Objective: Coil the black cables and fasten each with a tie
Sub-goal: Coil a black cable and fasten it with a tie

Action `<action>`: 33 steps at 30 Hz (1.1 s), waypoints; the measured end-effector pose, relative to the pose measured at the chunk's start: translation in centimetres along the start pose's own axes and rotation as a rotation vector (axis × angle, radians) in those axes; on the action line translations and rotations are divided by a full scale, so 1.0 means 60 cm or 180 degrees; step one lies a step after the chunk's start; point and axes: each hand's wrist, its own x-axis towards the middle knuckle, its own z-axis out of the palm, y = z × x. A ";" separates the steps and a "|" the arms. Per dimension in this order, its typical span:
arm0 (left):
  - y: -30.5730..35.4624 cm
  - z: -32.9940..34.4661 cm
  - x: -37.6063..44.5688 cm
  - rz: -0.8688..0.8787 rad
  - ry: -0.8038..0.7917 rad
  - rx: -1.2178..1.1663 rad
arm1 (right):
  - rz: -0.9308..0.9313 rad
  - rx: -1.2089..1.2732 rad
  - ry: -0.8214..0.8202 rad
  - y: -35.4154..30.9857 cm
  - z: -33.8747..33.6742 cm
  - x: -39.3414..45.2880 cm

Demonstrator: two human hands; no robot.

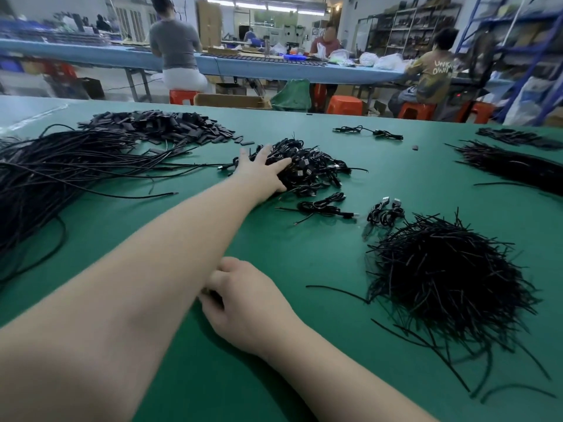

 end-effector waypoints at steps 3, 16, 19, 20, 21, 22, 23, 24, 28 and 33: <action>-0.064 0.001 -0.056 0.0194 0.0412 -0.0550 | 0.0080 0.0057 0.0036 0.001 -0.001 -0.001; -0.363 0.207 -0.430 -0.2983 -0.0361 -0.0359 | 0.0329 0.0004 0.0133 -0.011 -0.004 -0.004; -0.377 0.258 -0.482 -0.3022 -0.0695 -0.0831 | 0.0367 -0.0018 0.0166 -0.012 -0.003 -0.005; -0.380 0.264 -0.490 -0.3004 -0.0584 -0.0956 | 0.0368 -0.0020 0.0184 -0.013 -0.003 -0.007; -0.384 0.265 -0.496 -0.3002 -0.0444 -0.1019 | 0.0369 -0.0018 0.0214 -0.013 -0.003 -0.008; -0.389 0.264 -0.500 -0.3003 -0.0308 -0.1040 | 0.0374 -0.0014 0.0248 -0.013 -0.003 -0.009; -0.392 0.261 -0.504 -0.3014 -0.0192 -0.1037 | 0.0379 -0.0013 0.0275 -0.012 -0.003 -0.010; -0.395 0.258 -0.510 -0.3047 -0.0081 -0.1030 | 0.0386 -0.0013 0.0297 -0.012 -0.003 -0.011; -0.407 0.255 -0.521 -0.3186 0.0039 -0.1138 | 0.0403 -0.0009 0.0333 -0.011 -0.003 -0.014; -0.406 0.246 -0.522 -0.3508 0.0332 -0.1538 | 0.0402 0.0000 0.0346 -0.007 -0.001 -0.012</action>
